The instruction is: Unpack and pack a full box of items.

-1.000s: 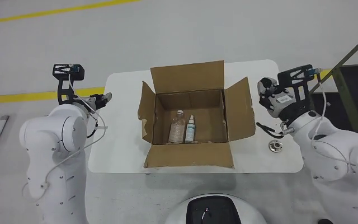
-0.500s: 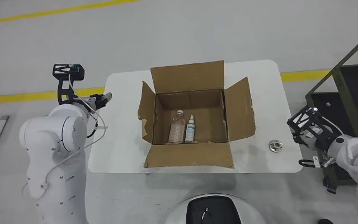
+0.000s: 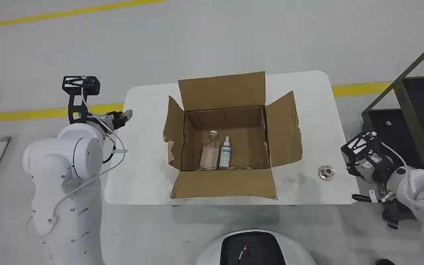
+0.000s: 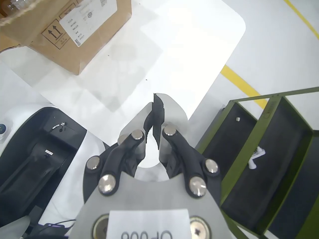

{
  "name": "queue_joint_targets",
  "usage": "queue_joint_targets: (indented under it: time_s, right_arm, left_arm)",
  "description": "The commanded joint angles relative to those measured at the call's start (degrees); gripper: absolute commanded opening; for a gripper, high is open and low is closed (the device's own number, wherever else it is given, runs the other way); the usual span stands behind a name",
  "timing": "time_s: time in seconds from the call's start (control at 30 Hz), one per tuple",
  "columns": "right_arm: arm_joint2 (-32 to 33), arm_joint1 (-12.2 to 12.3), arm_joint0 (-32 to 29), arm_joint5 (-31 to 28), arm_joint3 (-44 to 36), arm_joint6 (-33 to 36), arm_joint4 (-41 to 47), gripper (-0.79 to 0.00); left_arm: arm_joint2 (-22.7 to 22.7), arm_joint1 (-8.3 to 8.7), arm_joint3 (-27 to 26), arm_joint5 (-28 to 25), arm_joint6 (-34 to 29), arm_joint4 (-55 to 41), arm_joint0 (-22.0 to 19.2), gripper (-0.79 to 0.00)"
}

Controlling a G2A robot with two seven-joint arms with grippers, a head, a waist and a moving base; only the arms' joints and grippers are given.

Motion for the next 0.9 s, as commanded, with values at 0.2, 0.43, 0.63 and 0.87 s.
queue_joint_targets:
  time_s: [0.2, 0.43, 0.63, 0.87]
  right_arm:
    - [-8.18, -0.18, 7.68, 14.99, 10.78, 12.13, -3.72, -0.785]
    - [-14.59, -0.25, 14.36, 16.82, 16.71, 16.88, -4.54, -0.785]
    - [-15.7, -0.23, 15.4, 16.84, 17.55, 17.82, -3.03, -0.058]
    - [-15.7, -0.23, 15.4, 16.84, 17.55, 17.82, -3.03, -0.058]
  left_arm:
    - [0.0, 0.0, 0.0, 0.0, 0.0, 0.0, 0.0, 0.0]
    - [0.0, 0.0, 0.0, 0.0, 0.0, 0.0, 0.0, 0.0]
    - [0.0, 0.0, 0.0, 0.0, 0.0, 0.0, 0.0, 0.0]
    - [0.0, 0.0, 0.0, 0.0, 0.0, 0.0, 0.0, 0.0]
